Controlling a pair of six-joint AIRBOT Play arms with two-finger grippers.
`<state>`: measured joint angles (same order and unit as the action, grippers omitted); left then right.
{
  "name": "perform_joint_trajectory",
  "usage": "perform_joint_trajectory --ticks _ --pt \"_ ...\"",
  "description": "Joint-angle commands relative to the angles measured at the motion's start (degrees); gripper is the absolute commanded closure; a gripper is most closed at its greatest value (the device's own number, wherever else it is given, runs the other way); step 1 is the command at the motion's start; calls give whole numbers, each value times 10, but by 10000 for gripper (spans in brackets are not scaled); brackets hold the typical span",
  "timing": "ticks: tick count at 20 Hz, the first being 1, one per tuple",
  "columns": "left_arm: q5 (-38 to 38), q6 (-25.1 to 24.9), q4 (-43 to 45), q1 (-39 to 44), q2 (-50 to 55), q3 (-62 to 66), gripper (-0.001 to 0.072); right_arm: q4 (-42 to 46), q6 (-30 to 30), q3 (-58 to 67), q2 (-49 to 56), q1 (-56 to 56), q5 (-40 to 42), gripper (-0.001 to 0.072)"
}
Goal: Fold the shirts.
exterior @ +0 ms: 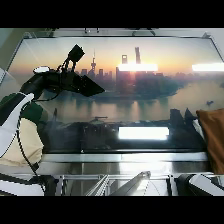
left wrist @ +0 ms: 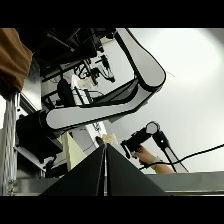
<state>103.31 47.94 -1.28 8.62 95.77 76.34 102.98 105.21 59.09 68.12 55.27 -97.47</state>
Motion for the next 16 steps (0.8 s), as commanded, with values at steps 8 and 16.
perform_joint_trajectory --ticks 8,16 --pt "-1 11 -46 -18 0 5 705 -369 -58 64 -20 -20 107 689" --pt "-128 92 141 -134 -116 -48 711 -506 -161 17 -68 -335 238 694"
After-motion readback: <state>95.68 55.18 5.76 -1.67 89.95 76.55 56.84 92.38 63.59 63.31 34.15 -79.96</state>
